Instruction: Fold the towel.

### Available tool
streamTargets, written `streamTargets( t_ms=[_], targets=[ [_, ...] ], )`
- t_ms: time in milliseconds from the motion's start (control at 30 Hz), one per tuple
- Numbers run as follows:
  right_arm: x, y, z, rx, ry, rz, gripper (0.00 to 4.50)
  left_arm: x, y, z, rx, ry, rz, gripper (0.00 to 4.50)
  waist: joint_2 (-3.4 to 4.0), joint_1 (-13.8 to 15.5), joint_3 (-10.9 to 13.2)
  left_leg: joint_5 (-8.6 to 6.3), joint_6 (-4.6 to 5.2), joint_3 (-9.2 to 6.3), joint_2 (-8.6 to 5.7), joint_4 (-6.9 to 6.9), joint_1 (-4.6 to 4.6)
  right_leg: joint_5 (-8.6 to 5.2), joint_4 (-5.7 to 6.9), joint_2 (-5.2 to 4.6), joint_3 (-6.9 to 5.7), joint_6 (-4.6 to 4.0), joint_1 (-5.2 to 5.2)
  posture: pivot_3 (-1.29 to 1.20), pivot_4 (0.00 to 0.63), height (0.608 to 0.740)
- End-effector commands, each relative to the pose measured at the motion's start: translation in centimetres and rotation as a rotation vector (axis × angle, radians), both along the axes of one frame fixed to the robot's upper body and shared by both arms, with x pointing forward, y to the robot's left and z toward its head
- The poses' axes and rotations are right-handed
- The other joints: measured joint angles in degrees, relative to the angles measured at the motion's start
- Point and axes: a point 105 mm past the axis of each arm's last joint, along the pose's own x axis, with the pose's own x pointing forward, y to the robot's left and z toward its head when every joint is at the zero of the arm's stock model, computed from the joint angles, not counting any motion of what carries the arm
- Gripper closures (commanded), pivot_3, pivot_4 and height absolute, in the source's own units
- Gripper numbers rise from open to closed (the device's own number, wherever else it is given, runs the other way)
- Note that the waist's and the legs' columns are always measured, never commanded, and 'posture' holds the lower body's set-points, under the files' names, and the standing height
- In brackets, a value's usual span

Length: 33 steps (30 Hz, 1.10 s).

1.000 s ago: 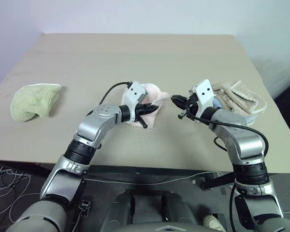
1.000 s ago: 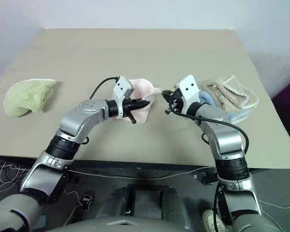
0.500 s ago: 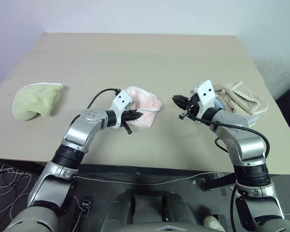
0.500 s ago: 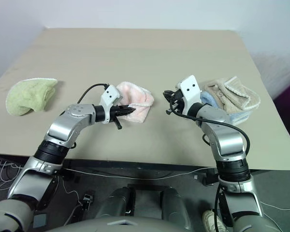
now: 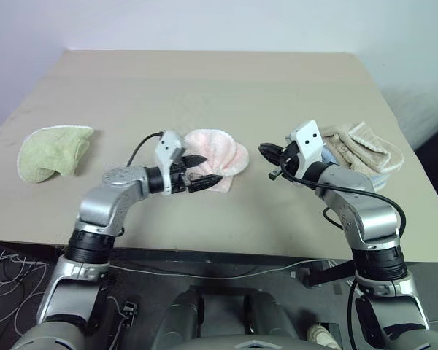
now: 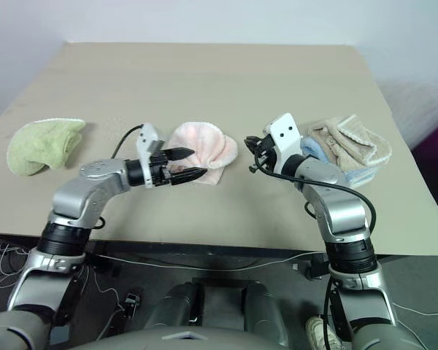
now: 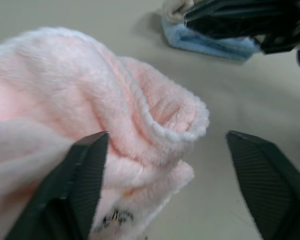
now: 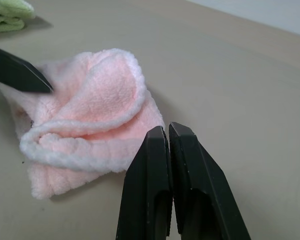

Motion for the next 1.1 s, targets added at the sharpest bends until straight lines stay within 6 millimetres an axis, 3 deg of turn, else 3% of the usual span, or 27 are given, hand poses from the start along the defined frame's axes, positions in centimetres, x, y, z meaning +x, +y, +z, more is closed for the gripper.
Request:
streamTargets(
  t_ms=[33,133,200,400,500,633,867,1000,1100],
  targets=[
    [-0.5,0.3,1.8,0.024,-0.055,0.029,4.42,-0.2,2.8,2.9,-0.085,-0.075,0.049,0.0,0.0,-0.02,0.0,0.0,0.0,0.0,0.0,0.0,0.0,0.0,0.0,0.0,0.0,0.0,0.0,0.0,0.15,0.74],
    [-0.7,0.9,2.2,0.061,-0.046,0.069,4.5,1.9,5.5,2.8,-0.077,-0.095,0.23,0.65,0.0,0.12,0.0,0.0,0.0,0.0,0.0,0.0,0.0,0.0,0.0,-0.01,0.0,0.0,0.01,0.0,0.15,0.74],
    [-0.7,2.0,2.4,0.07,-0.043,0.1,4.5,2.8,5.6,2.9,-0.049,-0.145,0.284,1.31,0.0,0.17,0.0,0.0,0.0,0.0,-0.02,0.02,0.01,0.0,0.0,-0.01,-0.01,0.0,0.02,0.0,0.15,0.74],
    [0.2,5.7,3.2,0.093,-0.054,0.189,4.5,4.3,1.4,3.1,-0.004,-0.233,0.19,3.36,-0.01,0.28,0.0,0.0,0.0,-0.01,-0.05,0.03,-0.01,0.0,-0.01,0.0,-0.04,0.0,0.01,0.0,0.15,0.74],
    [1.4,7.2,2.4,0.083,-0.037,0.197,4.5,5.1,-0.4,2.5,0.044,-0.243,0.134,4.42,-0.01,0.11,0.0,0.0,0.0,0.0,-0.05,0.03,-0.01,0.0,0.0,0.04,-0.05,0.0,0.0,0.0,0.15,0.74],
    [2.7,8.3,0.0,0.107,0.056,0.196,4.5,5.8,-1.7,0.2,0.166,-0.229,0.071,4.48,-0.01,-0.28,0.0,0.0,0.0,0.01,-0.05,0.0,-0.01,0.0,0.02,0.06,-0.04,0.0,-0.05,0.0,0.15,0.74],
    [4.0,8.7,-6.6,0.014,0.242,0.121,4.5,6.0,0.1,-6.0,0.41,-0.159,0.061,4.48,0.0,-1.31,-0.01,0.01,0.0,0.01,-0.06,0.02,-0.04,0.0,0.09,0.06,-0.03,0.0,-0.1,0.0,0.15,0.74],
    [4.0,8.7,-7.0,0.015,0.238,0.125,4.5,5.7,0.8,-7.7,0.42,-0.129,0.079,4.48,0.06,-1.51,-0.08,0.01,0.0,0.01,-0.05,0.04,0.05,0.0,0.13,0.06,-0.03,0.0,-0.03,0.0,0.15,0.74],
    [3.9,8.6,-5.4,0.035,0.17,0.144,4.5,5.9,0.8,-6.0,0.304,-0.148,0.124,4.48,0.06,-1.53,-0.08,0.01,0.0,0.0,-0.05,0.05,0.08,0.0,0.14,0.06,-0.03,0.0,0.02,0.0,0.15,0.74]
  ],
)
